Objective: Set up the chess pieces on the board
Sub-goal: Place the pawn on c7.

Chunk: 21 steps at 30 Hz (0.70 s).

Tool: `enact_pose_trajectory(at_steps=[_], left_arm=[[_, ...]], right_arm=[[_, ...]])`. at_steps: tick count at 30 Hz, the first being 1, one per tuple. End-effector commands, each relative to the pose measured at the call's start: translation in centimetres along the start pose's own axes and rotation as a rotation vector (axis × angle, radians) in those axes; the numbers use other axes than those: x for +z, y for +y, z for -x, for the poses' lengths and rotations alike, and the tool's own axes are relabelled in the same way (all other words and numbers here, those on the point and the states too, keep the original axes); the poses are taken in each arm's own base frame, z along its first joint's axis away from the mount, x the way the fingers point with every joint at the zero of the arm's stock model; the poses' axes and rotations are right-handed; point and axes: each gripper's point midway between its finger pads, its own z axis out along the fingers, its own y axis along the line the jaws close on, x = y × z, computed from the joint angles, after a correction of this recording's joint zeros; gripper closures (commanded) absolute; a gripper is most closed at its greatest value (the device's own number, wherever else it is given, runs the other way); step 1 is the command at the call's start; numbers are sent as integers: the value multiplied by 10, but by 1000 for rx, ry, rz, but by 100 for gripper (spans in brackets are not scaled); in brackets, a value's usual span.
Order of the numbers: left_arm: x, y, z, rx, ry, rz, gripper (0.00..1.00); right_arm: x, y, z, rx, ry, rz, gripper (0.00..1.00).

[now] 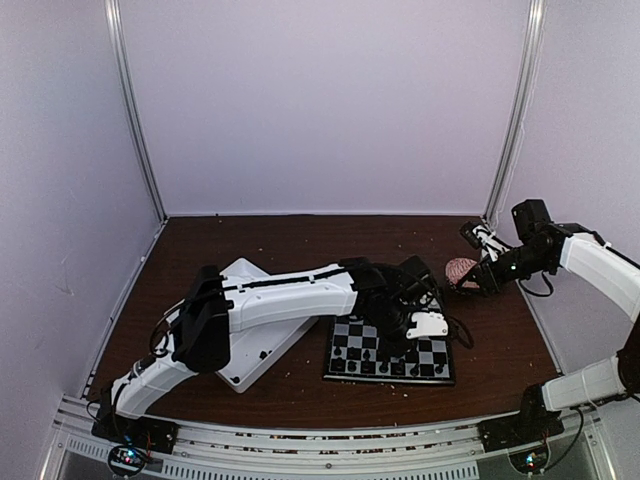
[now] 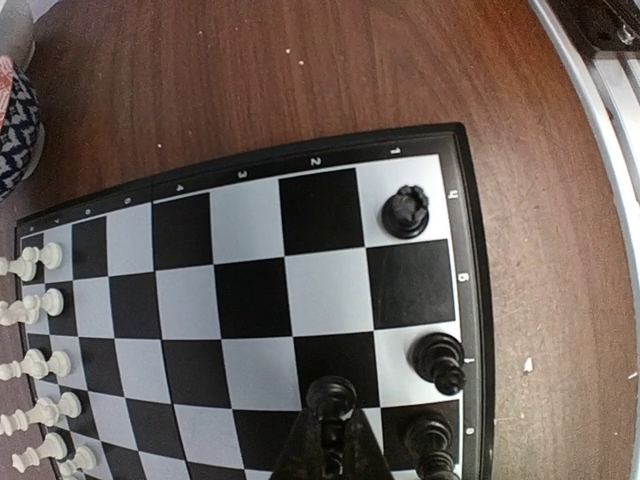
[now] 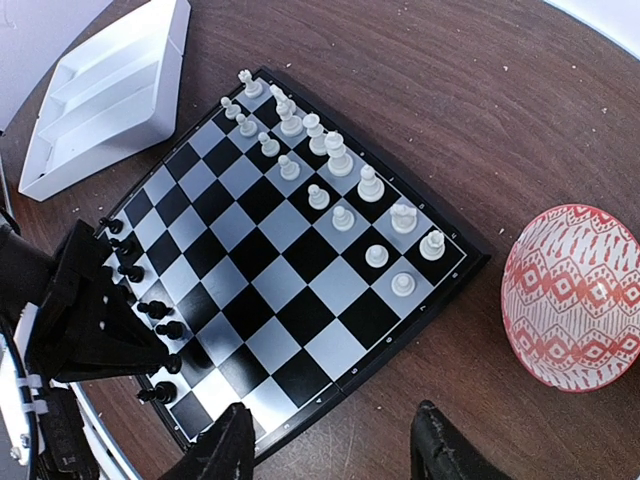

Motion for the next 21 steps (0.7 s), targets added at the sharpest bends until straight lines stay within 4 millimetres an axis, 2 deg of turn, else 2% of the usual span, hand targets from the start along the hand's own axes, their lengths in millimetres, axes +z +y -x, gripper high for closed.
enact_pose_trajectory(at_steps=[1,21], left_arm=[[5,0,15,47,-54,-4,96],[12,-4,15,60,-66,-24,95]], right_arm=[[-2,1,4,4,-8,12,46],[1,1,2,-3,12,27,47]])
